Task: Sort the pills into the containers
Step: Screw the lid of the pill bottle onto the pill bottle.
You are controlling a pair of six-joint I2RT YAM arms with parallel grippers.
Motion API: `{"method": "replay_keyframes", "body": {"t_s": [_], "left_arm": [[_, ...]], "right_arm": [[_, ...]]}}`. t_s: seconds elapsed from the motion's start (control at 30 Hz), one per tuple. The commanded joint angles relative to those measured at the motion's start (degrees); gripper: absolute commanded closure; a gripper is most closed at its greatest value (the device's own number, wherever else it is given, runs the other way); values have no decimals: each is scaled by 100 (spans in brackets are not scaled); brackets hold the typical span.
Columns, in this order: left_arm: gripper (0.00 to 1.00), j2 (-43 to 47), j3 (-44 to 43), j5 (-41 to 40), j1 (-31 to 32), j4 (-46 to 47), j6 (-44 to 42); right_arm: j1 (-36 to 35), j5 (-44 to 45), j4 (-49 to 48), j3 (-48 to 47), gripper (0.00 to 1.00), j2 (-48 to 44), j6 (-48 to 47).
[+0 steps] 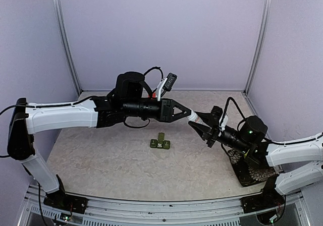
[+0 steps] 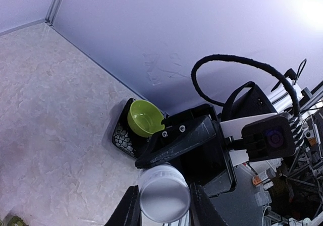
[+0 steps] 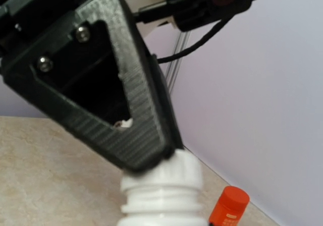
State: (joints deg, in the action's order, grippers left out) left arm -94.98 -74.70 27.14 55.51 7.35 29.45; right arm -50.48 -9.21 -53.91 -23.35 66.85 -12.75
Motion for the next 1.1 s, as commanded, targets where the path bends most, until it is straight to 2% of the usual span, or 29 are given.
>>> {"method": "replay_keyframes", "body": {"t_s": [0.0,0.17,0.37,0.57,0.9,1.07], "left_arm": [[76,-172,12,7,155,-164,166],[77,-257,-90,-23,211,-452,-203],[80,-96,163,232,220,-144,-669],[81,119,356,419,215,165,-1086],[81,314,389,1161,220,215,-2077],[80,456,354,1268,224,-35,-2702]], "right_arm": [[-160,280,-306,-180,100,-72,-166],[-206,231,132,-395,100,-111,-95],[-204,-151,472,-530,100,-249,460],[-207,-360,265,-285,100,-524,960],[-206,-1579,984,-572,100,-800,1866],[-207,-1863,1055,-576,100,-816,2542]]}}
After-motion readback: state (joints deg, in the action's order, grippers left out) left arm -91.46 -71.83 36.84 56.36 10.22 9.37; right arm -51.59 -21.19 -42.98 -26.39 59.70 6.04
